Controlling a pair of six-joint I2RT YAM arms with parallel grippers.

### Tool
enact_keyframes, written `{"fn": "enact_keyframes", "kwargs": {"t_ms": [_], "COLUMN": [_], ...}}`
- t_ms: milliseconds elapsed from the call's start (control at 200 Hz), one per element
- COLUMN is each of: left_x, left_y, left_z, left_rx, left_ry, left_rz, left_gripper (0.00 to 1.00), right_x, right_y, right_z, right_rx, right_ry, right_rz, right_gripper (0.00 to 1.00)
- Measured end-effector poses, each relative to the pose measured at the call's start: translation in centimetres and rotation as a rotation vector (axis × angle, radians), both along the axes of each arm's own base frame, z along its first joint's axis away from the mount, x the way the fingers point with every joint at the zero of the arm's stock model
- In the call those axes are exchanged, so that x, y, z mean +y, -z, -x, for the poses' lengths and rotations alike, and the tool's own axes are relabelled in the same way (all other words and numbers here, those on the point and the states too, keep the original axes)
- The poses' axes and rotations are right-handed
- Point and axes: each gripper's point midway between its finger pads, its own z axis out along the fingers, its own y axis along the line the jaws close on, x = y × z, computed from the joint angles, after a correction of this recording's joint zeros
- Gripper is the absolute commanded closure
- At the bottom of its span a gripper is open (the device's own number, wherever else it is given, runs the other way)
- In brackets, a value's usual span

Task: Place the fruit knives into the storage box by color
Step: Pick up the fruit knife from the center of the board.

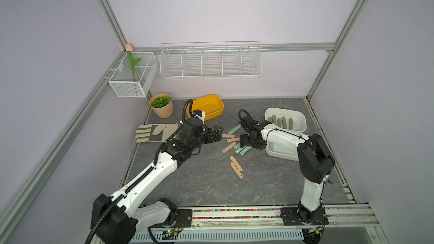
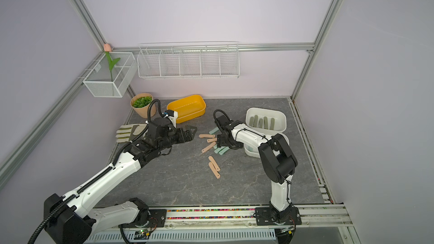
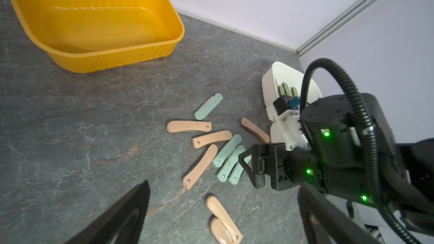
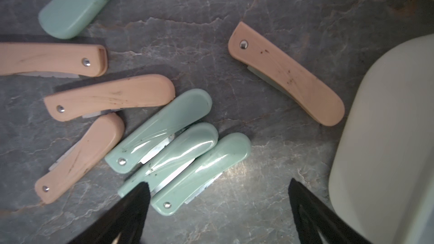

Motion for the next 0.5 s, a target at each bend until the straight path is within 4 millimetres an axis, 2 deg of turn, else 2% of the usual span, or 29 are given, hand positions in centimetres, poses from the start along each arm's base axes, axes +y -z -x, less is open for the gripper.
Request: {"fn": "enact_keyframes", "kwargs": {"t_ms": [500], "left_x": [-0.4], "left_y": [0.0], "left_z": [0.0], "left_rx": [0.001], "left_ry": [0.014], "left_rz": [0.012], "left_gripper": [0.01], "right_x": [0.0], "right_y": [1.8], "right_z": [0.6], "right_rx": [0.02], "right_ry": [-0.014], "right_rz": [0.066], "right_gripper": [0.05]}}
